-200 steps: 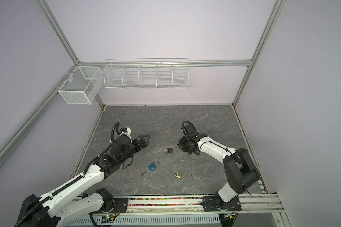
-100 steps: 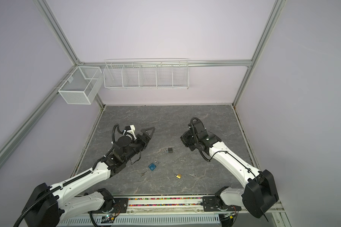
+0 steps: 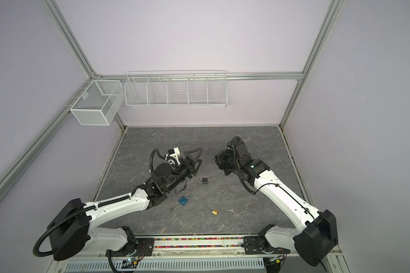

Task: Unlock with the key
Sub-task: 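Lift the key with the right gripper while the left gripper approaches it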

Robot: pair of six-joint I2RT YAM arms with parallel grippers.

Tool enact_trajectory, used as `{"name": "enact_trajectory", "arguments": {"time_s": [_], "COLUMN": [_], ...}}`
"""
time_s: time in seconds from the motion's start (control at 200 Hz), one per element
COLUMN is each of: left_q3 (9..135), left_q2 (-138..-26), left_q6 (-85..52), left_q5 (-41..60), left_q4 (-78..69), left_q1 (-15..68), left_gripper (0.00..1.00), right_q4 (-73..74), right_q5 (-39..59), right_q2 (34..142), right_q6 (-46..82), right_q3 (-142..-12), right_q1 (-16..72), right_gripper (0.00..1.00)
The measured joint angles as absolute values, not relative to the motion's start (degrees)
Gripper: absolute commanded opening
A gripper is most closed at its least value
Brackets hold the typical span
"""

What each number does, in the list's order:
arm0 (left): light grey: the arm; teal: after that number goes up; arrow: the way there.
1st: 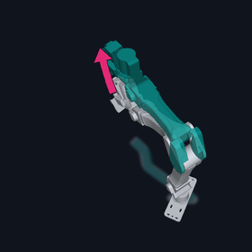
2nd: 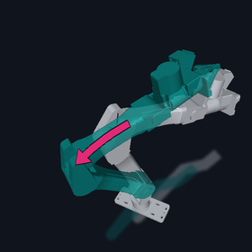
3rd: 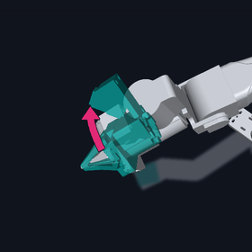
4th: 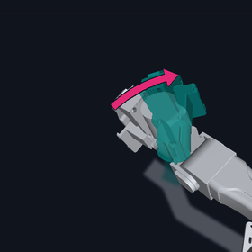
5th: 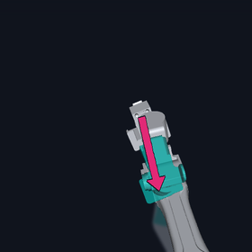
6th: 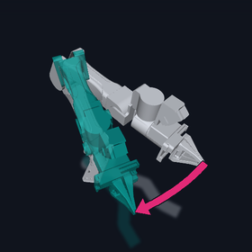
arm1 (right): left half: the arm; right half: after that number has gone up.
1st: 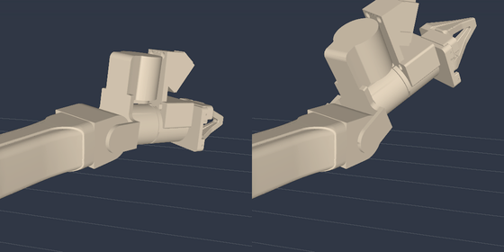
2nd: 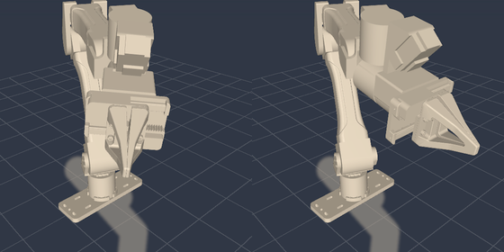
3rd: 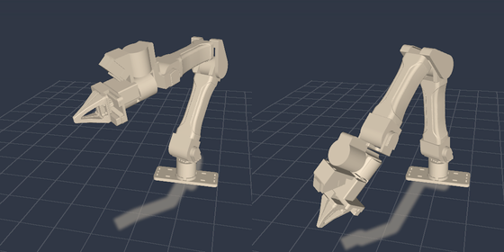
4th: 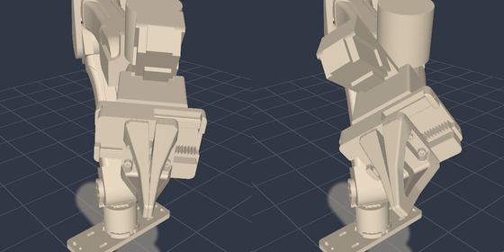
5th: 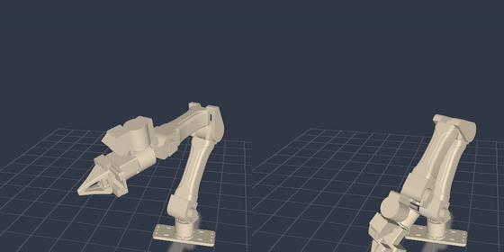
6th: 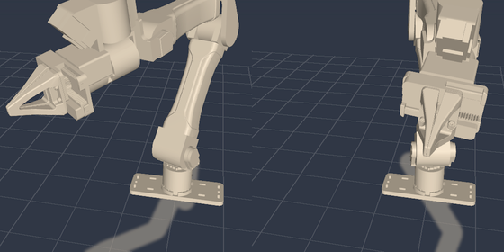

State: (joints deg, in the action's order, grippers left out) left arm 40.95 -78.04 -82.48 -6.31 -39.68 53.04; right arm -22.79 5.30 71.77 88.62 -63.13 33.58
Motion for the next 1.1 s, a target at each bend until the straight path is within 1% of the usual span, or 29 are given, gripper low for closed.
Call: {"name": "enact_trajectory", "arguments": {"time_s": [0.385, 0.47, 0.715, 0.795, 0.94, 1.1], "left_q3": [42.2, 43.4, 44.0, 44.1, 44.1, 44.1], "left_q2": [-88.6, -90.1, -92.1, -92.5, -92.8, -92.8], "left_q6": [-88.8, -90.2, -92.2, -92.7, -93.5, -94.4], "left_q5": [-10.5, -10.8, -13.2, -13.8, -15.2, -15.9], "left_q4": [-52.6, -54.4, -59.6, -60.5, -61.9, -63.0], "left_q1": [56.5, 56.8, 57.4, 57.4, 57.6, 57.8], "left_gripper": [0.84, 0.81, 0.75, 0.70, 0.70, 0.65], "right_q4": [-19.5, -18.6, -17.0, -16.8, -16.8, -16.6], "right_q5": [3.1, 2.9, 2.4, 2.2, 1.3, 1.2], "right_q2": [68.8, 68.9, 68.9, 68.8, 68.8, 68.5], "right_q6": [93.4, 94.2, 95.8, 96.0, 96.2, 96.7], "right_q3": [-63.5, -63.5, -63.5, -63.5, -63.4, -62.2], "right_q1": [34.6, 35.2, 36.3, 36.5, 36.6, 36.6], "right_gripper": [0.06, 0.06, 0.07, 0.06, 0.07, 0.06]}}
